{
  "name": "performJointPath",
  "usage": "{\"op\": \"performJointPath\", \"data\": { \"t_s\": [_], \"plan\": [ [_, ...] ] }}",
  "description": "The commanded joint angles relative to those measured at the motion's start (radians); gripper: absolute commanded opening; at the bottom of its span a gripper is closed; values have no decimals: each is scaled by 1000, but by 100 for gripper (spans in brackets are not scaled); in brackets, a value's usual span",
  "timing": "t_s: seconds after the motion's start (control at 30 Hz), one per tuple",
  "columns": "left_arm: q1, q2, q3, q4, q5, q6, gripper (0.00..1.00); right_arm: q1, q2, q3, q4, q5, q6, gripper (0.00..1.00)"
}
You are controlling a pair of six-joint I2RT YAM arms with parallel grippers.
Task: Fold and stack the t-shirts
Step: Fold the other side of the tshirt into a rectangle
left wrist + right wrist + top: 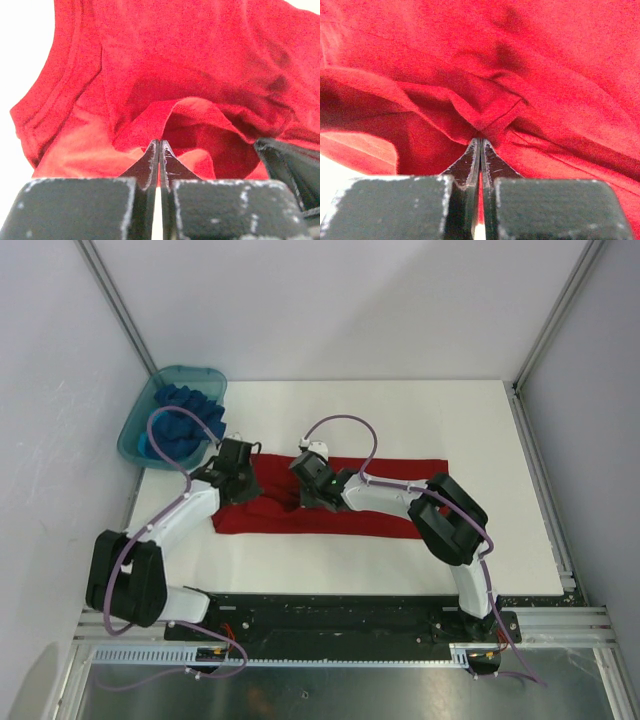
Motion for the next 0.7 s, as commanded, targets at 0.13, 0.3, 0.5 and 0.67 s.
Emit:
{"op": "performJointPath", "data": {
  "t_s": [0.13,0.3,0.5,0.67],
  "plan": [
    [-5,-135,-127,-32,33,-111,0,-1,-49,-34,50,18,27,3],
    [-4,-156,-188,-32,51,-177,0,4,-73,-46,56,8,19,16],
    [-4,-177,-230,-31,54,-213,0,8,-112,-57,48,2,6,22],
    [-5,-191,-250,-32,37,-244,0,15,-132,-65,35,-3,-6,22]
  ]
}}
